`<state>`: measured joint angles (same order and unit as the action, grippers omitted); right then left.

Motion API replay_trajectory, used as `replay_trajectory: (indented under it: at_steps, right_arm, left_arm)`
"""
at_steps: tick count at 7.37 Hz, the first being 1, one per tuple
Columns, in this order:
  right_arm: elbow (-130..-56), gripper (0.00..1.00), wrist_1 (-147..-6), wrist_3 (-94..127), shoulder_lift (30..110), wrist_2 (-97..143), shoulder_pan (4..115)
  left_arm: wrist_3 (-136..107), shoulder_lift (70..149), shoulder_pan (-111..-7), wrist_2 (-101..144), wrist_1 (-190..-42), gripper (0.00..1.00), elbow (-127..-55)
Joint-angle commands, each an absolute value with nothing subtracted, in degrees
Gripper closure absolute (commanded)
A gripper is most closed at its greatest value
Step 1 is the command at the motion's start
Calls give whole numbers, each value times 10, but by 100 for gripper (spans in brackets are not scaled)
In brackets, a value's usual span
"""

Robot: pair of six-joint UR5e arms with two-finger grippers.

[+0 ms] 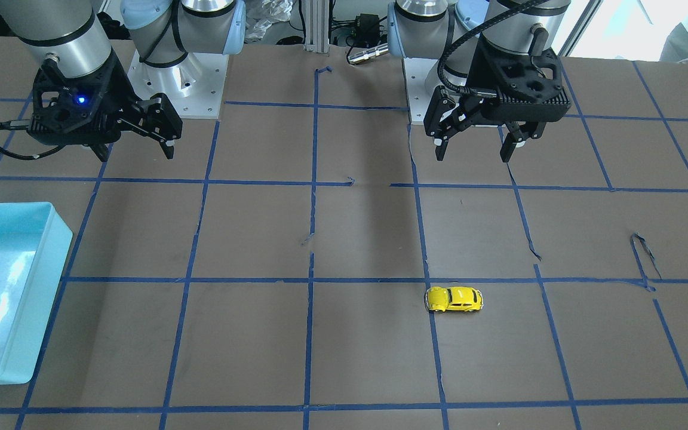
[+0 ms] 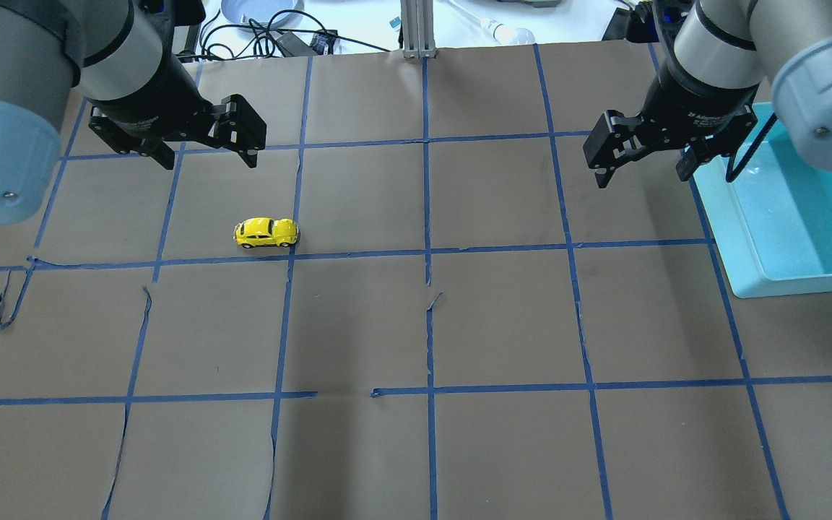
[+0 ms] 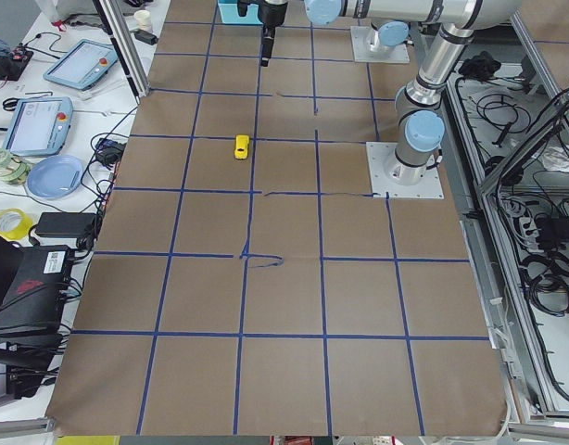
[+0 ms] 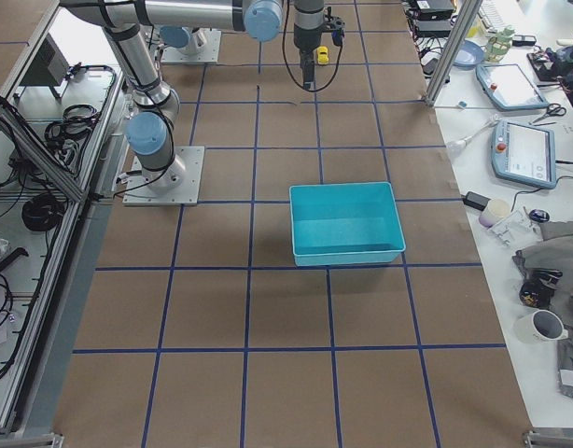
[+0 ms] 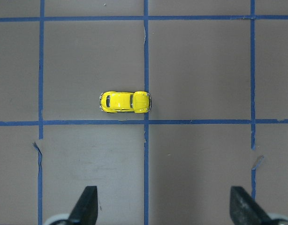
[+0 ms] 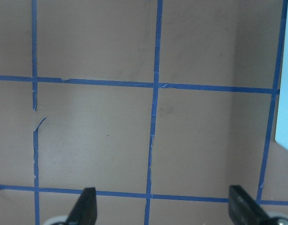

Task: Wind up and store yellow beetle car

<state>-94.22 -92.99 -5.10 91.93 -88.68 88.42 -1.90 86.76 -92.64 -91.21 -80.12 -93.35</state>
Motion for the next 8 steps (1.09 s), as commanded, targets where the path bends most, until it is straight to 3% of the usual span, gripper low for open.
replay_trajectory:
  at_steps: [1, 8]
  right_arm:
    - [-942, 0, -930, -51, 919, -887, 884]
    - [-942, 0, -932, -51, 918, -880, 884]
  left_arm:
    - [-18, 867, -927, -911, -801, 0, -934]
    - [-3, 864, -903, -912, -791, 0, -933]
